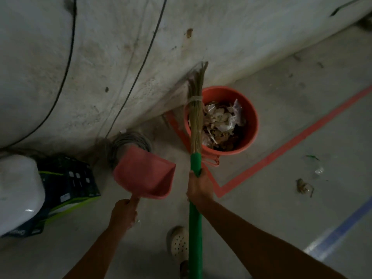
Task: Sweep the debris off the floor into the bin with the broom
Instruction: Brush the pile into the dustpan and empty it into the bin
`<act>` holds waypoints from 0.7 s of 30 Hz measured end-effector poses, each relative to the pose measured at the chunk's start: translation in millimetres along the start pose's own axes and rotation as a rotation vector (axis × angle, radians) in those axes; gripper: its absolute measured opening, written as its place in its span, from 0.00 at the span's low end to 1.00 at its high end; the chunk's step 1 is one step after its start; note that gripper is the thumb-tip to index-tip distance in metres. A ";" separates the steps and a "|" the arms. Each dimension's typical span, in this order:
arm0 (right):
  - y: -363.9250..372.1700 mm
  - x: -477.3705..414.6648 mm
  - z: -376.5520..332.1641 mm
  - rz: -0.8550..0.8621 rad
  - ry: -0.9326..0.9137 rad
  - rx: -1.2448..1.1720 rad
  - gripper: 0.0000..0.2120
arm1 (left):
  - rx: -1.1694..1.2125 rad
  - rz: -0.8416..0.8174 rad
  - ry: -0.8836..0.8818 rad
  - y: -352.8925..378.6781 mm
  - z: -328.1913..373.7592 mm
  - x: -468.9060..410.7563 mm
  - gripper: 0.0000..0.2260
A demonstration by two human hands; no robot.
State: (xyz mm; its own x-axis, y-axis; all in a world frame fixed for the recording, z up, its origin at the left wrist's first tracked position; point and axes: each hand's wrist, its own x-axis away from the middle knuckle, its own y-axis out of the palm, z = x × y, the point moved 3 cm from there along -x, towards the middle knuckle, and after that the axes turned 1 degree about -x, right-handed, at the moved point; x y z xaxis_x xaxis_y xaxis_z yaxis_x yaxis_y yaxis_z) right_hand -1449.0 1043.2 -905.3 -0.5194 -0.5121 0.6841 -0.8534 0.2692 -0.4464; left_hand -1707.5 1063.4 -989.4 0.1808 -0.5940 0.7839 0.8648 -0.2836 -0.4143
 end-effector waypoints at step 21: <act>-284.4 92.1 11.6 -0.179 0.134 0.504 0.13 | -0.205 -0.074 0.044 48.4 104.8 161.8 0.18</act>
State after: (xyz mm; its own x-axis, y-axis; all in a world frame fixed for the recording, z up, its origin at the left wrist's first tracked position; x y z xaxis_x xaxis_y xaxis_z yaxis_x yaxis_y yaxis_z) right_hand -1253.6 910.0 -722.1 -0.3976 -0.3967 0.8274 -0.8190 -0.2531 -0.5149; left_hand -1587.3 1032.5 -834.1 0.0965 -0.5968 0.7966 0.7610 -0.4716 -0.4455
